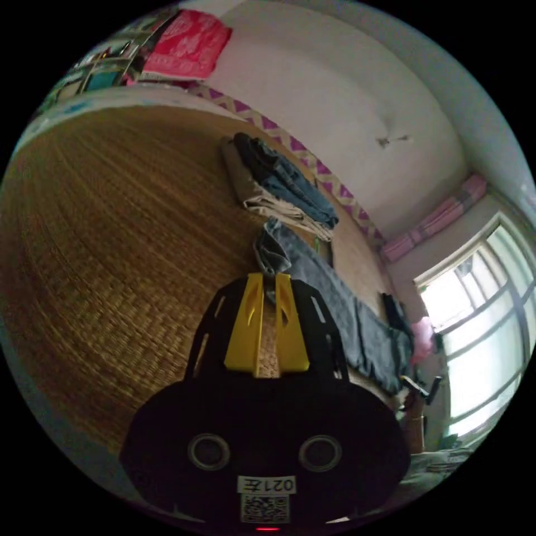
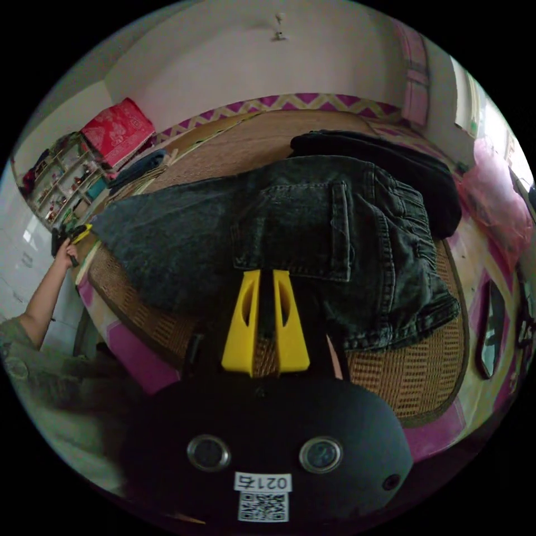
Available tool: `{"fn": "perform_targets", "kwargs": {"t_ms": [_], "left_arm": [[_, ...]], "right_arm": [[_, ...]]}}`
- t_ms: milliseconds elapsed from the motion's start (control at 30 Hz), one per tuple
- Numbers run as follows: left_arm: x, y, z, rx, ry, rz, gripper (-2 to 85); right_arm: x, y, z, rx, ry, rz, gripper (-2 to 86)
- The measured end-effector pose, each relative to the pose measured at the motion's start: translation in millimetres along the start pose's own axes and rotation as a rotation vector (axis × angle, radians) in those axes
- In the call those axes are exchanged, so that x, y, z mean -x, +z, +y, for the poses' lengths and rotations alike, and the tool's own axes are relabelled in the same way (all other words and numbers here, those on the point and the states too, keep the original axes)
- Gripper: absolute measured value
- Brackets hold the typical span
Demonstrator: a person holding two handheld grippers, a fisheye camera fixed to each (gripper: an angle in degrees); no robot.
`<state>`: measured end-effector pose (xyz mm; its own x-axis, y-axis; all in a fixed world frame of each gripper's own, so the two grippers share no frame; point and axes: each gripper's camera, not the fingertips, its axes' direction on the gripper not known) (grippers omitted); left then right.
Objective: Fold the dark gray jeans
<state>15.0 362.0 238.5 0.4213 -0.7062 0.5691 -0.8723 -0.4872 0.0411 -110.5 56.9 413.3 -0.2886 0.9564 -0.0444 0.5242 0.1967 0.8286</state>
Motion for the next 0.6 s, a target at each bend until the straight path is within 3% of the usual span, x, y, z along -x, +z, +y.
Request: {"fn": "perform_targets", "kwargs": {"t_ms": [100, 267, 433, 600], "left_arm": [[-10.5, -22.9, -8.5, -0.057, 0.066, -0.030, 2.1], [-59.8, -38.6, -19.5, -0.116, 0.255, -0.043, 4.0], [-137.7, 20.7, -28.5, 0.133, 0.654, -0.100, 4.4], [-164.7, 72.8, -35.6, 0.253, 0.811, -0.098, 2.7]], "right_arm": [[2.3, -27.6, -7.0, -0.081, -0.072, -0.072, 7.3], [11.6, -46.4, -47.3, -0.163, -0.294, 0.105, 10.4], [-0.5, -5.2, -114.9, -0.032, -0.513, 0.299, 11.2], [-21.2, 22.2, -157.3, 0.090, -0.592, 0.324, 11.1]]}}
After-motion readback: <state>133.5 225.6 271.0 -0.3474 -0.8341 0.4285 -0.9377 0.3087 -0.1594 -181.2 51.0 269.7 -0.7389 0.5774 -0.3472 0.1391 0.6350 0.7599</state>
